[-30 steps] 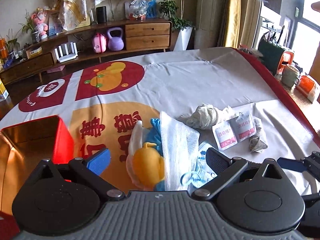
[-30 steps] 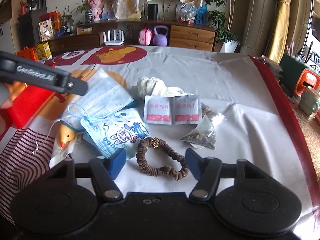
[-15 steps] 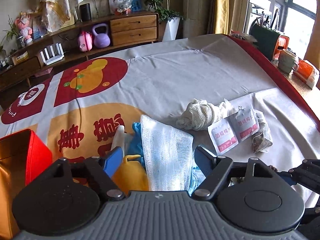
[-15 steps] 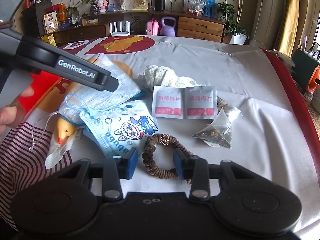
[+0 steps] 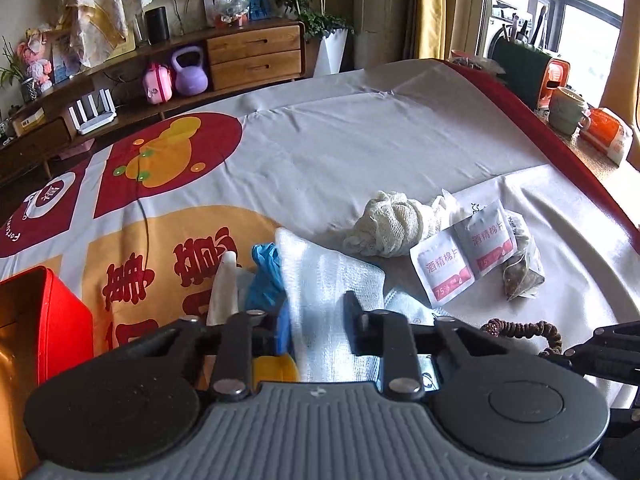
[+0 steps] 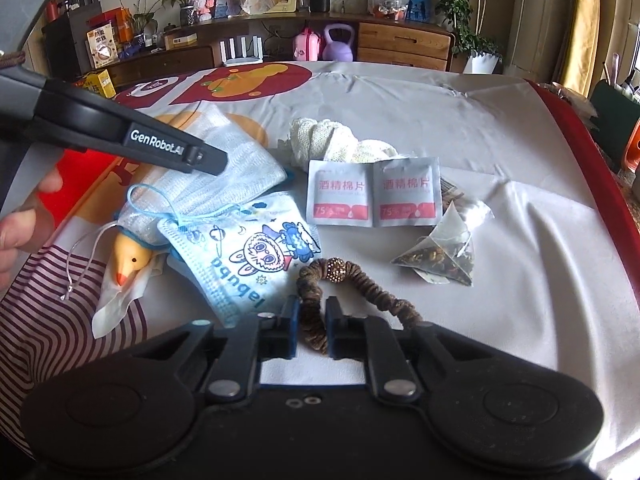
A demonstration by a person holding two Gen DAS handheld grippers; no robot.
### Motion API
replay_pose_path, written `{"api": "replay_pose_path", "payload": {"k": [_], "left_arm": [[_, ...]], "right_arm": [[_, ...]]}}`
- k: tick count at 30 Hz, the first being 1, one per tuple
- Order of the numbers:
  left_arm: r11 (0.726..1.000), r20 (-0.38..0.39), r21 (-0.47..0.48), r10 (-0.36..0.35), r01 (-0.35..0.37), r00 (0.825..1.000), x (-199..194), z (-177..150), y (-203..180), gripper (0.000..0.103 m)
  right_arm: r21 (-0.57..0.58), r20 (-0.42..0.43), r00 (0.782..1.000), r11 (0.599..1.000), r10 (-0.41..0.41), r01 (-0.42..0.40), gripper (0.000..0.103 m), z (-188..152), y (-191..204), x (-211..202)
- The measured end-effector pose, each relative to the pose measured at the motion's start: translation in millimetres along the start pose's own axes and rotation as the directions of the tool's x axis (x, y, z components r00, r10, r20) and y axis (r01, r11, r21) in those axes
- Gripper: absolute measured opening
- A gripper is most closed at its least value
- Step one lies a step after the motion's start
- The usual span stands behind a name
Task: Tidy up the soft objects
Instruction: 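Grasp the white mesh cloth with the left tool while the right tool grasps the brown scrunchie, then carry the mesh cloth with the left tool while the right tool carries the scrunchie toward the red tin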
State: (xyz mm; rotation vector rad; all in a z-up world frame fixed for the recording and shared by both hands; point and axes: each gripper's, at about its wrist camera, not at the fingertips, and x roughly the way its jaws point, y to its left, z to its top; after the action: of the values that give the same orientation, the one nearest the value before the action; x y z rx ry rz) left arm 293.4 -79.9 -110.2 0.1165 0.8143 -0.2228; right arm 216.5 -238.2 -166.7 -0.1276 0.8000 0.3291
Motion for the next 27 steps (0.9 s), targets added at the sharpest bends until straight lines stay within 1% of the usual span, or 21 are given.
{"api": "replay_pose_path", "payload": {"k": [2, 4, 6, 9, 17, 27], "left_arm": [[1.0, 0.007, -0.001, -0.001, 0.001, 1.0, -2, 0, 1, 0.015], [1.0, 0.016, 0.001, -0.007, 0.007, 1.0, -4, -1, 1, 0.008], [1.0, 0.034, 0.003, -0.011, 0.011, 0.999, -7, -2, 1, 0.006], [1.0, 0.059, -0.003, -0.018, 0.018, 0.998, -15, -2, 2, 0.005], [0.998, 0.084, -0.046, -0.032, 0.036, 0.996, -40, -6, 9, 0.005], [0.991, 0.103, -0.112, -0.056, 0.067, 0.993, -82, -11, 26, 0.005]], "right_arm": [[0.009, 0.004, 1.0, 1.0, 0.005, -0.005, 0.009, 0, -1, -2], [0.02, 0.006, 1.0, 1.0, 0.004, -0.004, 0.008, 0, -3, -2], [0.038, 0.012, 1.0, 0.999, -0.001, 0.001, 0.008, 0, -6, -4], [0.058, 0.031, 0.999, 0.998, -0.013, 0.011, 0.008, -1, -9, -12], [0.086, 0.08, 0.997, 0.996, -0.024, 0.017, 0.007, 1, -16, -42], [0.083, 0.129, 0.992, 0.996, 0.011, -0.021, 0.007, 14, -8, -76]]}}
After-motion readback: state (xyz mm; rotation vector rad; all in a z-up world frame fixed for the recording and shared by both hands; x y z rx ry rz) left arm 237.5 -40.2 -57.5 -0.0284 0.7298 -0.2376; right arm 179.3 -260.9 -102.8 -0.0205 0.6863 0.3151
